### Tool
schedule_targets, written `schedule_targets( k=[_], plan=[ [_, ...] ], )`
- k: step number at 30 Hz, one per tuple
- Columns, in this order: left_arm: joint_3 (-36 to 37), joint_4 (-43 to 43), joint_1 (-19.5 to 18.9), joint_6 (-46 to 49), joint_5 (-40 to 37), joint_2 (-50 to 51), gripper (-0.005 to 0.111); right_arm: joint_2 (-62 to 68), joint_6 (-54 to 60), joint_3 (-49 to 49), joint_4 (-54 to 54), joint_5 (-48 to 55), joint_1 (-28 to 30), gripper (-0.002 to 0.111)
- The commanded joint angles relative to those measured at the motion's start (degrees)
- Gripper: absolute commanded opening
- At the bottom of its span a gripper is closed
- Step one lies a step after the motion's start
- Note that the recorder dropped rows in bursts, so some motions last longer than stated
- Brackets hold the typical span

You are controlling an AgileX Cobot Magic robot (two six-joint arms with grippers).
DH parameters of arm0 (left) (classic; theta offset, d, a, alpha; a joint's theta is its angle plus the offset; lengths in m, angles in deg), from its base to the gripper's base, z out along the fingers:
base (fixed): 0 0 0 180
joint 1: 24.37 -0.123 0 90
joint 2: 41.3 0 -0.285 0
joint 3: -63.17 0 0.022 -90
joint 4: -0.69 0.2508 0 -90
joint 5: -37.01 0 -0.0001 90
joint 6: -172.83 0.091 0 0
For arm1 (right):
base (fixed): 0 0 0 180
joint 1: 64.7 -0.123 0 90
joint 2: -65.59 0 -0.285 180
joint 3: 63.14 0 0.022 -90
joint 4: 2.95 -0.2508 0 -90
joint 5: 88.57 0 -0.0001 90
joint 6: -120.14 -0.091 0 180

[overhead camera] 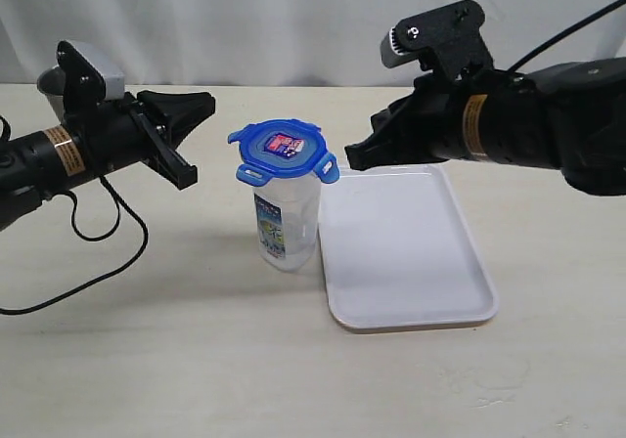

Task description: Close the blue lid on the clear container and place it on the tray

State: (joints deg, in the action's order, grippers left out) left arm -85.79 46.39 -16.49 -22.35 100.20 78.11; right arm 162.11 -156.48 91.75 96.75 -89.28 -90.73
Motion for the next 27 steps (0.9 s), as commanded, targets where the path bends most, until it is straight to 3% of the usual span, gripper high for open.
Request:
schedule_targets(
  k=[1, 9, 18, 24, 27],
  plan=[
    [-0.85, 3.2, 0.26, -0.26, 0.11, -0.04, 0.0, -1.48, -1.51, -3.08, 0.25, 0.31, -0.08, 0.005],
    [-1.64, 2.97, 4.53, 1.75, -4.0, -0.04, 0.0, -1.48, -2.99, -3.1, 0.25, -2.31, -0.08, 0.005],
    [-2.06, 3.19, 4.63, 1.72, -6.1, -0.04, 0.0, -1.48, -2.99, -3.1, 0.25, -3.23, -0.08, 0.005],
    [-1.95, 3.44, 2.7, -0.6, -6.54, -0.04, 0.0, -0.26, -1.25, -1.4, 0.25, -2.59, -0.08, 0.005],
    [-1.07, 3.02, -0.03, -2.23, -7.17, -0.14, 0.0, 2.3, -1.03, 0.51, 0.25, -2.7, -0.08, 0.005]
  ],
)
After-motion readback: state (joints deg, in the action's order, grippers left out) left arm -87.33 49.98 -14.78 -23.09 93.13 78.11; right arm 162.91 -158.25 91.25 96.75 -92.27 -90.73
